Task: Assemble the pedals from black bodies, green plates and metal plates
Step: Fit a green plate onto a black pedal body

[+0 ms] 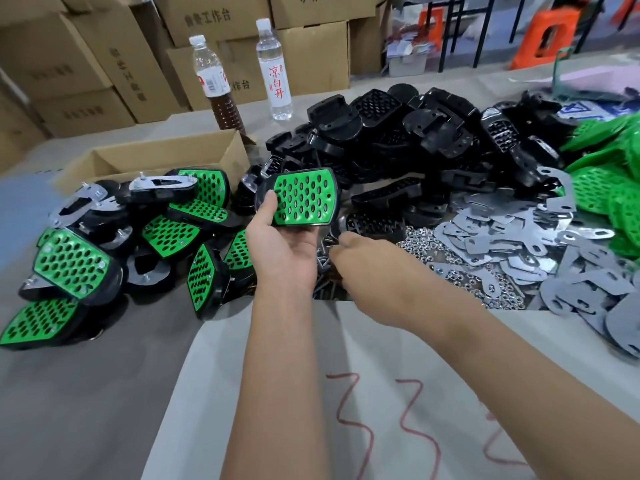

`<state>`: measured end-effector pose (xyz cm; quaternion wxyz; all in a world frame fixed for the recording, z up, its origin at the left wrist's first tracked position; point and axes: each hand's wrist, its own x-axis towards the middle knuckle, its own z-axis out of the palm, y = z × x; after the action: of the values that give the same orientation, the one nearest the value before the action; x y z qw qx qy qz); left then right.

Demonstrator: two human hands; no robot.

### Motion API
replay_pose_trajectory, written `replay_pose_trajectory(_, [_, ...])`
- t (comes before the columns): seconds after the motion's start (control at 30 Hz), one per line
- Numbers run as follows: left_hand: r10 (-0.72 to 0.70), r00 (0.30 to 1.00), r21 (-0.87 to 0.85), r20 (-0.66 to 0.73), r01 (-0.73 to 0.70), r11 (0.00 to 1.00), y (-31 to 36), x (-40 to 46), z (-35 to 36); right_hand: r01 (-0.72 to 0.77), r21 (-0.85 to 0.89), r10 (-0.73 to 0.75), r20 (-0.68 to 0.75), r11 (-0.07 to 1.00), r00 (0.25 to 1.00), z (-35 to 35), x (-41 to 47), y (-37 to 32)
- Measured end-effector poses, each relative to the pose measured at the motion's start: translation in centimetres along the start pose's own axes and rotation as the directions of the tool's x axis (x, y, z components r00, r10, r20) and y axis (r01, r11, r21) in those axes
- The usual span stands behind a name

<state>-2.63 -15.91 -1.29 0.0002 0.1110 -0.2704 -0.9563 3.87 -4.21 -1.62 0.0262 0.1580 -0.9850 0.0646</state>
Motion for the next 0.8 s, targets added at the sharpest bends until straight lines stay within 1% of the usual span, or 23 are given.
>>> replay_pose_trajectory(0.07, [-0.014,1.000,-0.002,0.011,0.014,1.000,-0.1,-0.2,0.2,0.021,0.014,-0.021,-0.009,1.000,1.000,-0.3,-0.6,0.3])
replay_pose_trajectory(0.13, [-0.031,0.999,0.022,0.018,0.031,0.999,-0.4,-0.3,0.4,-0.016,0.056,0.019,-0.051,0.998,0.999,-0.2,-1.2,0.9])
replay_pose_trajectory(0.23, [-0.048,0.998,0.111,0.028,0.044,0.993,-1.2,-0.4,0.6,-0.061,0.275,0.117,-0.193,0.959,0.974,-0.1,-2.3,3.2])
replay_pose_trajectory(0.27, [-0.047,0.998,0.163,0.034,0.041,0.986,-1.5,-0.4,0.8,-0.044,0.347,0.146,-0.272,0.937,0.951,-0.1,-2.7,4.1])
replay_pose_trajectory(0.3, [-0.043,0.998,0.231,0.038,0.033,0.972,-1.9,-0.4,0.9,-0.008,0.398,0.170,-0.374,0.917,0.912,-0.1,-3.2,5.0])
replay_pose_trajectory(0.33, [-0.042,0.998,0.310,0.042,0.027,0.950,-2.4,-0.5,1.1,0.025,0.422,0.202,-0.485,0.906,0.851,-0.2,-3.8,5.8])
replay_pose_trajectory(0.37, [-0.042,0.998,0.393,0.046,0.020,0.919,-2.7,-0.6,1.2,0.045,0.457,0.258,-0.578,0.888,0.775,-0.3,-4.3,6.4])
replay_pose_trajectory(0.4, [-0.048,0.997,0.483,0.067,0.009,0.876,-3.2,-0.9,1.4,0.067,0.529,0.340,-0.632,0.846,0.696,-0.3,-4.9,6.9])
replay_pose_trajectory(0.43, [-0.059,0.992,0.583,0.111,-0.017,0.812,-3.7,-1.1,1.4,0.107,0.647,0.449,-0.630,0.755,0.634,-0.1,-5.3,7.4])
replay_pose_trajectory(0.47, [-0.082,0.982,0.675,0.169,-0.055,0.736,-4.2,-1.4,1.5,0.156,0.762,0.554,-0.580,0.629,0.598,0.0,-5.5,7.8])
replay_pose_trajectory(0.5, [-0.107,0.969,0.747,0.224,-0.100,0.658,-4.6,-1.8,1.5,0.185,0.825,0.619,-0.530,0.533,0.580,0.2,-5.6,8.1])
replay_pose_trajectory(0.53, [-0.126,0.955,0.789,0.270,-0.145,0.596,-5.1,-2.1,1.4,0.193,0.849,0.642,-0.503,0.491,0.579,0.3,-5.6,8.2])
replay_pose_trajectory(0.6, [-0.136,0.934,0.833,0.330,-0.221,0.508,-6.0,-2.4,1.5,0.177,0.846,0.640,-0.502,0.503,0.582,0.6,-5.6,8.3])
replay_pose_trajectory(0.67, [-0.144,0.916,0.846,0.375,-0.274,0.457,-6.4,-2.6,1.5,0.146,0.801,0.608,-0.546,0.581,0.576,0.5,-5.6,8.3])
replay_pose_trajectory(0.73, [-0.150,0.904,0.861,0.401,-0.317,0.398,-6.5,-2.6,1.5,0.110,0.752,0.569,-0.577,0.650,0.586,0.5,-5.7,8.3])
replay_pose_trajectory(0.8, [-0.141,0.894,0.863,0.425,-0.353,0.361,-6.5,-2.8,1.6,0.084,0.754,0.574,-0.562,0.652,0.595,0.6,-5.6,8.3])
